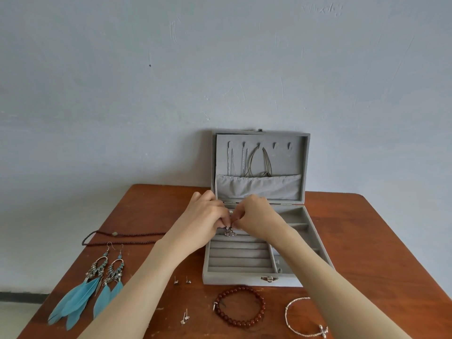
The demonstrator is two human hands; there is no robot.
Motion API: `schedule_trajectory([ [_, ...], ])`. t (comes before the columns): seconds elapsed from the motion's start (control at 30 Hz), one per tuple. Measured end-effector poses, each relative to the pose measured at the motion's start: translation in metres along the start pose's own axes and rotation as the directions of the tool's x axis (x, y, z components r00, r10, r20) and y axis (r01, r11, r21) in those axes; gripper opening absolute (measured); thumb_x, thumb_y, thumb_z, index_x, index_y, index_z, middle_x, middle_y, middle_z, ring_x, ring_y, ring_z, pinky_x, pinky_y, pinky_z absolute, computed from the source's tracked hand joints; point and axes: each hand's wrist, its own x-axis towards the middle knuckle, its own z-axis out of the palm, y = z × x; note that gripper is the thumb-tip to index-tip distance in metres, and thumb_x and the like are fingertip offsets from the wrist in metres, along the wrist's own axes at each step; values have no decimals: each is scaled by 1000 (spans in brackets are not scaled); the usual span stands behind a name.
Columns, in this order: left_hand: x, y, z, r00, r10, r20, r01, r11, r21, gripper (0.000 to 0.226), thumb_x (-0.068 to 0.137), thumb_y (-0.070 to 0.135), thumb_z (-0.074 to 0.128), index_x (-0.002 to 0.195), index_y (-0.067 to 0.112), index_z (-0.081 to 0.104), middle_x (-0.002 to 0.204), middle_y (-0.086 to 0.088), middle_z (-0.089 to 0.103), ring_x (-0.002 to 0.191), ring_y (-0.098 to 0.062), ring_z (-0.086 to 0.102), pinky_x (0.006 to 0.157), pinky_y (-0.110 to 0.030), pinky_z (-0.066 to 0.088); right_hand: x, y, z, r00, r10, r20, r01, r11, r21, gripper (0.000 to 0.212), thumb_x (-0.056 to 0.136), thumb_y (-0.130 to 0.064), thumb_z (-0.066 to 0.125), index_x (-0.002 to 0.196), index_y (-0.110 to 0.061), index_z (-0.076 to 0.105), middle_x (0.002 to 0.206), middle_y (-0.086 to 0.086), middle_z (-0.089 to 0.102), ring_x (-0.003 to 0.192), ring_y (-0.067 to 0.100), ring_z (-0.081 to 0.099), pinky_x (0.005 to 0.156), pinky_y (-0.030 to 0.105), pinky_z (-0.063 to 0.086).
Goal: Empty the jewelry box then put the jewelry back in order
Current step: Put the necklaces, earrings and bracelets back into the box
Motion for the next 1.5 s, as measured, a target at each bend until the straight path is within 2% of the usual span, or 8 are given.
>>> schedule_trajectory([
  [0.1, -2, 1, 1, 999, -27, -39, 25, 999, -42, 10, 84, 13, 65, 80, 19, 71, 84, 9, 63, 88, -7, 37, 74, -23, 15, -4, 4, 2, 999, -13, -37, 14, 1000, 23, 15, 81, -8, 61, 89, -11, 74, 93, 9, 71, 91, 19, 60, 70, 20, 40],
  [0.23, -8, 6, 2, 984, -71, -161, 49, 990, -136, 7, 76, 7, 71, 77, 14, 73, 74, 12, 56, 78, 2, 25, 72, -25, 19, -14, 12, 7, 989, -49, -138, 62, 994, 92, 17, 82, -12, 62, 95, -13, 72, 78, -4, 59, 79, 12, 52, 63, 11, 32],
  [0.3, -11, 8, 2, 980, -62, -190, 43, 994, -98, 12, 73, 5, 73, 81, 14, 74, 75, 9, 63, 81, -1, 31, 73, -26, 23, -19, 15, 11, 982, -73, -172, 85, 994, 62, 20, 85, -15, 61, 101, -18, 71, 82, -5, 54, 80, 10, 50, 64, 11, 35],
  [0.4, -18, 9, 4, 972, -62, -226, 68, 998, 17, 16, 69, 7, 77, 82, 17, 74, 80, 6, 67, 90, -12, 45, 70, -33, 30, -25, 20, 16, 977, -121, -173, 115, 992, -44, 24, 87, -21, 58, 108, -27, 69, 91, 0, 51, 94, 19, 53, 84, 26, 41],
  [0.57, -22, 13, 2, 965, -73, -251, 98, 991, 88, 15, 64, 14, 83, 75, 20, 75, 79, 6, 62, 83, -26, 55, 65, -34, 34, -32, 22, 20, 962, -159, -222, 132, 982, -133, 25, 89, -27, 54, 109, -34, 68, 86, -6, 41, 98, 20, 49, 86, 31, 34],
  [0.83, -25, 15, 0, 980, -63, -190, 83, 992, 96, 22, 65, 2, 74, 79, 19, 76, 80, 4, 61, 89, -23, 46, 65, -34, 31, -37, 23, 24, 948, -219, -230, 164, 958, -236, 29, 92, -29, 45, 111, -38, 65, 94, 0, 53, 96, 21, 47, 83, 31, 33],
  [1.27, -66, 19, -43, 984, -162, -76, 166, 984, 56, 38, 94, 29, 46, 132, 22, 47, 117, 3, 50, 107, -14, 44, 88, -28, 41, -60, -11, 16, 928, -284, -240, 233, 948, -218, 33, 94, -34, 46, 125, -27, 55, 118, -4, 55, 117, 16, 42, 97, 32, 31],
  [1.5, -117, 19, -53, 969, -247, 8, 242, 955, 170, 40, 97, 33, 38, 135, 22, 41, 121, 2, 51, 108, -15, 46, 87, -28, 42, -84, -35, 45, 904, -388, -182, 309, 884, -350, 36, 94, -31, 45, 129, -23, 50, 126, -2, 51, 122, 20, 39, 102, 37, 30],
])
